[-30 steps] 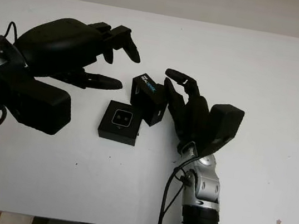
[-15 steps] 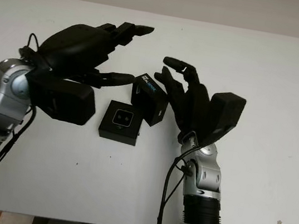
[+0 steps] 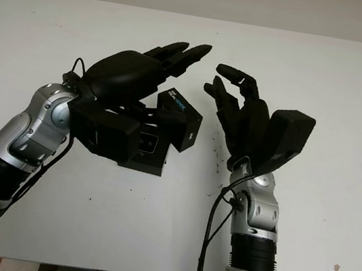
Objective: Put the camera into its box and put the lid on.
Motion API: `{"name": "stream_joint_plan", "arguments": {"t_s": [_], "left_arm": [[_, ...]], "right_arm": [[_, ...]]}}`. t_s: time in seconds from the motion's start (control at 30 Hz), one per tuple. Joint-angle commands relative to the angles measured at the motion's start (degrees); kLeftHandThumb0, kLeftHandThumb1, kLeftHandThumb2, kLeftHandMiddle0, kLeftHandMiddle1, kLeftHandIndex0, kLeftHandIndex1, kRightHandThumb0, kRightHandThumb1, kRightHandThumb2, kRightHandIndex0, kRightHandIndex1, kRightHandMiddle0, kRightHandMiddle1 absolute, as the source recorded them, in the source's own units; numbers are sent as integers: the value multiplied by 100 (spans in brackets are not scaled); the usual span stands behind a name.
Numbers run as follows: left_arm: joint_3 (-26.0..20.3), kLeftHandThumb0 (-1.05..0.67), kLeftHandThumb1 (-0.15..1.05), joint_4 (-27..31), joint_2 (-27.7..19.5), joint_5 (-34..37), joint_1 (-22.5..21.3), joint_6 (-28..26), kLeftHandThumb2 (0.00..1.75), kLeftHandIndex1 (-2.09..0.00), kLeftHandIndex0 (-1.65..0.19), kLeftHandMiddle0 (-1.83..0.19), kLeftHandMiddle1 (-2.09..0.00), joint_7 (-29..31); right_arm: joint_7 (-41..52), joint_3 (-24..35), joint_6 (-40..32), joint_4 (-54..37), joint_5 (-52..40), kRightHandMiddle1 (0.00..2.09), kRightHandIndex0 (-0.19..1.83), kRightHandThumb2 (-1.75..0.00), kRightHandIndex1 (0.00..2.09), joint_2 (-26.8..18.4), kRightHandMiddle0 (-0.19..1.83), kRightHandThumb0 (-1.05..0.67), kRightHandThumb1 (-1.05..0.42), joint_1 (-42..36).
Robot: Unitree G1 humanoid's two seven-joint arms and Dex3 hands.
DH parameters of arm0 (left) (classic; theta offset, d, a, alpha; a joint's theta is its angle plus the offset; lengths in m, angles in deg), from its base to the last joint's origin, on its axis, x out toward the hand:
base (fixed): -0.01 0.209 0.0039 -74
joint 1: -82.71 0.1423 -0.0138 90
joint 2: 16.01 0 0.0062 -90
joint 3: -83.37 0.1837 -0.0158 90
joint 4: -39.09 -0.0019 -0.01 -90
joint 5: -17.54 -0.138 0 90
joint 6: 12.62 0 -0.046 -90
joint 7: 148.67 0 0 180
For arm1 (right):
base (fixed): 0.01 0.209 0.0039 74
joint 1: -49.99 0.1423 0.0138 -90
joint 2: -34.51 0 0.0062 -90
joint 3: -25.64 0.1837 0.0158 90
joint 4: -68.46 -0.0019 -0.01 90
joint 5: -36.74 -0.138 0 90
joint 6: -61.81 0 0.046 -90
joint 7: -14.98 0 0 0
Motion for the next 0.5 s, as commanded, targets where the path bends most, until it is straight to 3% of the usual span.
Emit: {"name": "stream_joint_plan", "arguments": {"t_s": [0.0,0.47], "left_arm": [[-6,-84,105,1,45,-5,-153,11,67,-9,11,6,-7,-48],[523,-96,105,-271,-245,-561,-583,473,70,-10,-4,3,-6,701]], "right_arm": [[28,-46,18,-91,3,142,6,-24,117,-50,-6,-34,-105,134],[-376,216,45,-412,15,143,0,-25,118,-156,-10,-35,-105,195]]}}
